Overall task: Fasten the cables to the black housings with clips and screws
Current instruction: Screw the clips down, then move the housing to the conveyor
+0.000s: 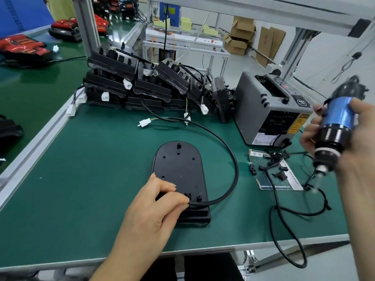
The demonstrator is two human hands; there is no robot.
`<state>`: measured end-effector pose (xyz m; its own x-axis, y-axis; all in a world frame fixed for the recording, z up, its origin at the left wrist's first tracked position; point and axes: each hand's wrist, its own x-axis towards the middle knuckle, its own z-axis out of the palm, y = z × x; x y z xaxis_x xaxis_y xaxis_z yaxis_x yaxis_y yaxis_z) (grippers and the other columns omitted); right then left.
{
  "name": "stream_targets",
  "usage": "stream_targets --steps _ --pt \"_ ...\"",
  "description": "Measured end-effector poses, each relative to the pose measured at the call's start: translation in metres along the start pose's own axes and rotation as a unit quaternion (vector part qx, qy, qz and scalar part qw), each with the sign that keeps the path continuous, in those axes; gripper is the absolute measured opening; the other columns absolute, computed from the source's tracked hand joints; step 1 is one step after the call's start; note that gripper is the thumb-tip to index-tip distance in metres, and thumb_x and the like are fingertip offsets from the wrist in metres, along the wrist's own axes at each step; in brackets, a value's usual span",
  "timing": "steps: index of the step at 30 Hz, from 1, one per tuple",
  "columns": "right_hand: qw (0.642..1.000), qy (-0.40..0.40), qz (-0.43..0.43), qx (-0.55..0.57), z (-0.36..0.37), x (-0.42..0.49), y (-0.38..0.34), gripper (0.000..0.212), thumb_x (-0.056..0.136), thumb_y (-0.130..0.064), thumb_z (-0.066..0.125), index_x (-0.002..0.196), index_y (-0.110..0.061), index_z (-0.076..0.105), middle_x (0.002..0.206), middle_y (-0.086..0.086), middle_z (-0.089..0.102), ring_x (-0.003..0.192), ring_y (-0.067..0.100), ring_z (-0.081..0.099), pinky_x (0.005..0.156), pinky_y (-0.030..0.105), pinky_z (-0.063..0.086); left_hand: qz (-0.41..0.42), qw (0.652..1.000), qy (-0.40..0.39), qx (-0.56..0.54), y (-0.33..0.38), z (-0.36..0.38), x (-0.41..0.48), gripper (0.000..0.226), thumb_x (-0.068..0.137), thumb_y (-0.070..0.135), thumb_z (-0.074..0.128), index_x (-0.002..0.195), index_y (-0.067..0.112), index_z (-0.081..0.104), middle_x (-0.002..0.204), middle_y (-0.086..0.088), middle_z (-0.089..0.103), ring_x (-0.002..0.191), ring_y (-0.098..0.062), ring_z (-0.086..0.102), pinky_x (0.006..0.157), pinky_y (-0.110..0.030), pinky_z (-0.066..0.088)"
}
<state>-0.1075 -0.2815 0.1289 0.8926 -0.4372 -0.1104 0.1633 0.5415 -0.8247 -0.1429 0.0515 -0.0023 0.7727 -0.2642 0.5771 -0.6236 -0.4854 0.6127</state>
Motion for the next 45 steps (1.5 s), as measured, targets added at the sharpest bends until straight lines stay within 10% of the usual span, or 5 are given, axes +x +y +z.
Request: stream_targets --steps 15,45 --pt "0.976 -0.213 -0.047 -0.017 0.132 -0.038 0.102 0.035 0.088 -0.038 0.057 0.106 -0.008 0.054 0.067 0.001 0.057 0.053 0.012 0.054 0.051 0.025 0.050 -0.002 1.000 0.016 0.000 0.003 0.002 -0.001 0.011 0.087 0.027 0.056 0.089 0.022 0.066 0.091 0.005 0.050 0.096 -0.007 0.055 0.113 -0.035 0.030" --pt "0.973 -0.223 -0.060 -0.013 0.131 -0.042 0.112 0.037 0.083 -0.038 0.059 0.106 -0.010 0.054 0.069 0.002 0.056 0.052 0.014 0.053 0.050 0.025 0.047 -0.014 1.000 0.012 0.008 0.004 0.001 -0.001 0.015 0.088 0.028 0.056 0.088 0.020 0.068 0.090 0.003 0.051 0.093 -0.010 0.056 0.112 -0.037 0.031"
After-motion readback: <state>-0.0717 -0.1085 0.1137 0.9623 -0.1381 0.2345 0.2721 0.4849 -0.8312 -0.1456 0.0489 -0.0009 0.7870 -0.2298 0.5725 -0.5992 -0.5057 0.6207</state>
